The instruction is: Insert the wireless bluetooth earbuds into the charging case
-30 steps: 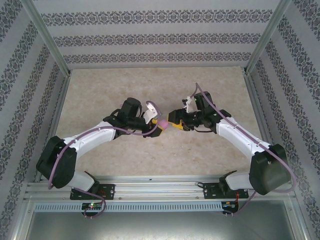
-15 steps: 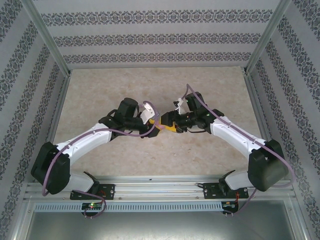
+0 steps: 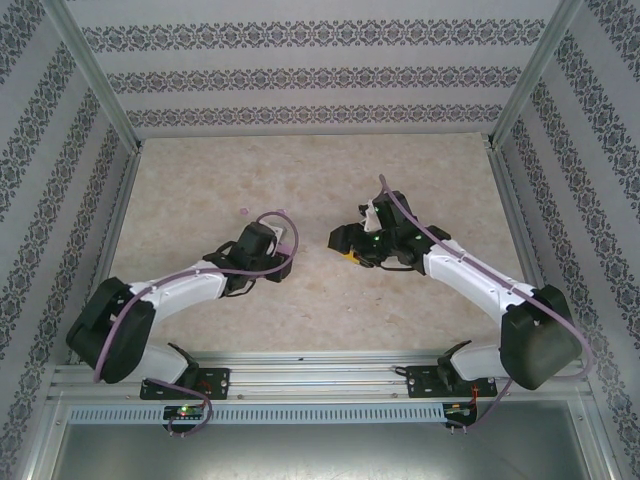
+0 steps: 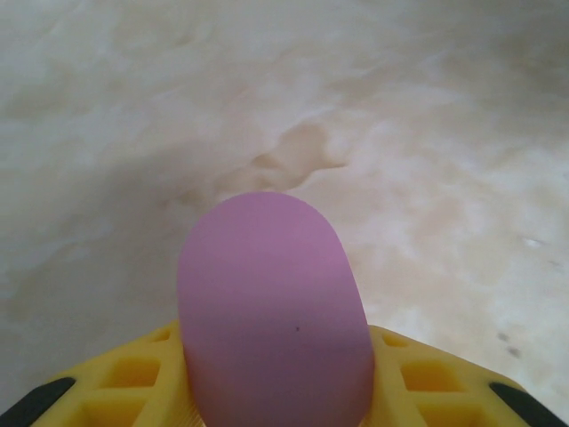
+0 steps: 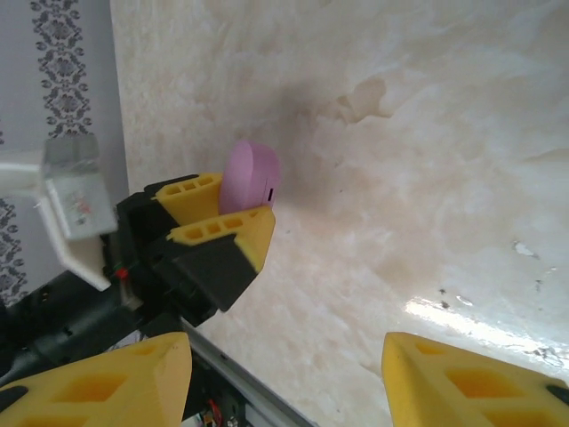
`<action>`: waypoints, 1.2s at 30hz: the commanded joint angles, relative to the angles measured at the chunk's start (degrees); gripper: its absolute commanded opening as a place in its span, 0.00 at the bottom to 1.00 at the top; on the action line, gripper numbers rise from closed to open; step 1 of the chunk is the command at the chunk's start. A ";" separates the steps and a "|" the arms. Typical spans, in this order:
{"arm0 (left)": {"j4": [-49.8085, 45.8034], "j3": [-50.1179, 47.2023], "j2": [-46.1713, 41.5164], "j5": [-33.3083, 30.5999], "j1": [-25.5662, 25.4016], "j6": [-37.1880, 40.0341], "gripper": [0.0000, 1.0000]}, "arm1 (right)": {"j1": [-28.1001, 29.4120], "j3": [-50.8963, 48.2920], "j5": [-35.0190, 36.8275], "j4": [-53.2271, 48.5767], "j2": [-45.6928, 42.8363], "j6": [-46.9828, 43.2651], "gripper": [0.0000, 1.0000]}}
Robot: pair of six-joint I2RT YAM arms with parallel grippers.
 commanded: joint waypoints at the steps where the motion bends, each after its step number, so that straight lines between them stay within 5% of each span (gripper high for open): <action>1: 2.54 0.91 4.23 -6.79 -0.45 -8.43 0.31 | -0.15 -2.06 3.91 0.50 -2.01 -0.02 0.58; 6: 2.24 4.53 10.22 -11.08 -3.57 -10.02 0.33 | 0.40 -5.24 7.22 2.19 -2.72 0.27 0.58; 13: 0.42 8.50 17.12 -14.87 -5.91 -11.52 0.50 | 1.76 -4.00 8.28 1.68 0.13 -1.36 0.57; 24: -9.67 12.69 6.34 -17.14 -6.10 -3.47 0.82 | 6.08 -2.49 17.36 -1.78 1.52 -5.95 0.57; 30: -11.92 8.48 -4.25 -13.19 -1.23 -1.19 0.91 | 12.24 1.83 24.70 -4.09 6.43 -8.55 0.58; 36: -13.50 2.84 -13.56 -3.15 11.74 -3.18 0.90 | 19.57 10.28 30.79 -6.96 15.74 -9.32 0.60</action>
